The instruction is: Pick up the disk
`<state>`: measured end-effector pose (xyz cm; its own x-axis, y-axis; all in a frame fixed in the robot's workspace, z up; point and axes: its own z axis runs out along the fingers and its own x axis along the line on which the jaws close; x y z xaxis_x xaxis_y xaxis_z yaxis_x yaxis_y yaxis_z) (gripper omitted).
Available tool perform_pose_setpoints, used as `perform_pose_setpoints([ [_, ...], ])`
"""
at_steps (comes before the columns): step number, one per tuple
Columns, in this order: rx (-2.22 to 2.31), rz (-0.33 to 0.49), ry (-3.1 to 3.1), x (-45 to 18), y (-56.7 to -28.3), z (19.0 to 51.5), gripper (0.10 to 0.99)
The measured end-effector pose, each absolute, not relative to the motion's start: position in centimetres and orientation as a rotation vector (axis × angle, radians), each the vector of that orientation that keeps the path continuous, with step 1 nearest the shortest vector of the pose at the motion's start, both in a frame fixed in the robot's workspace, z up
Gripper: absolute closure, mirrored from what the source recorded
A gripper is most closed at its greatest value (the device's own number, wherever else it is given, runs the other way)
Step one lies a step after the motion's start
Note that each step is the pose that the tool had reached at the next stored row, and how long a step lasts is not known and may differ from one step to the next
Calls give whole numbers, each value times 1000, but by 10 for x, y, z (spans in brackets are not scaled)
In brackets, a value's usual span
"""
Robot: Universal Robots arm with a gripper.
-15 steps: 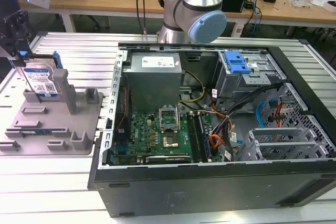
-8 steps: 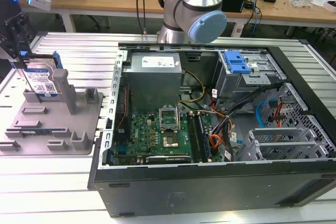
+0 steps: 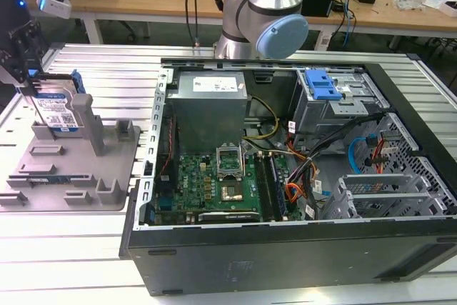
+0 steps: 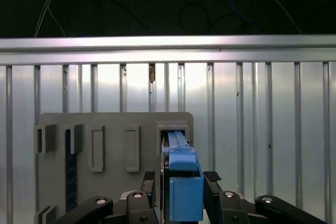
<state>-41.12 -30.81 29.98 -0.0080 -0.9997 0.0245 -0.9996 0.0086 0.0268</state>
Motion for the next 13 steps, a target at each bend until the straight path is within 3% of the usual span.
perform_pose_setpoints([
  [6,2187,-3,-2205,-411,-308,298,620],
  [7,2187,-3,-2205,-411,-308,298,690],
  [13,2187,-3,-2205,-411,-308,297,690],
])
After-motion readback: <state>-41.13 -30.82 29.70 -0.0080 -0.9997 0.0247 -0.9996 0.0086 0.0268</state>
